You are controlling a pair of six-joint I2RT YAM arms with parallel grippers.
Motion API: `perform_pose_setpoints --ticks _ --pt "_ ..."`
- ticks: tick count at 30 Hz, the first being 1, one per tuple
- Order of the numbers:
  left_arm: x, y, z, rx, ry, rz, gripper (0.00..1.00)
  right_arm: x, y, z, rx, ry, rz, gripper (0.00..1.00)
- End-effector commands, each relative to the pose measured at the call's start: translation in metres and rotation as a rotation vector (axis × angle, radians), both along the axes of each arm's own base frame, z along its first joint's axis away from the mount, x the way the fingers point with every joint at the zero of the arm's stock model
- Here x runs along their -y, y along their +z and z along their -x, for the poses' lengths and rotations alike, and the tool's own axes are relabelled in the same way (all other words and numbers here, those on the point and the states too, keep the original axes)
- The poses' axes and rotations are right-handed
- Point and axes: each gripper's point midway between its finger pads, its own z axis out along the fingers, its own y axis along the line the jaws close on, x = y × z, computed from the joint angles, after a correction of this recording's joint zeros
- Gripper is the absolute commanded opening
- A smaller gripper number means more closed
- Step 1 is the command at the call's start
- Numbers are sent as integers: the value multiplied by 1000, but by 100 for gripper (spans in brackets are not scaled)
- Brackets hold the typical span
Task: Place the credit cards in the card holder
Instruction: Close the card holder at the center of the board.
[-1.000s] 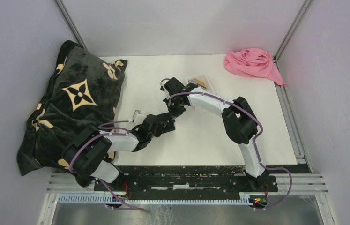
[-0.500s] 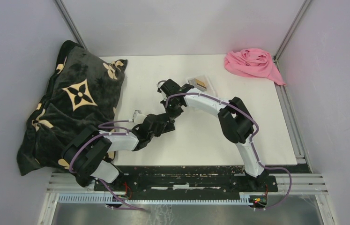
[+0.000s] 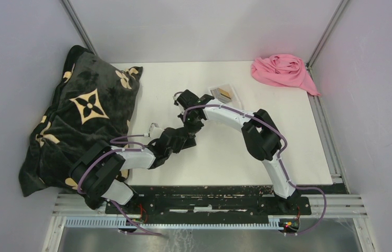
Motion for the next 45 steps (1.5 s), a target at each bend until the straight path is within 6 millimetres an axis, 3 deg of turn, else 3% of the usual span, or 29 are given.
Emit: perform_pose_setpoints --ticks 1,17,45 --pt "-5 -11 6 -47 -10 -40 3 -5 1 -6 28 9 20 1" --pt "-3 -15 7 -58 -31 -38 3 -7 -8 -9 18 13 44 1" --pt "-3 -21 12 -76 -37 -36 3 -15 -6 -27 72 -26 36 1"
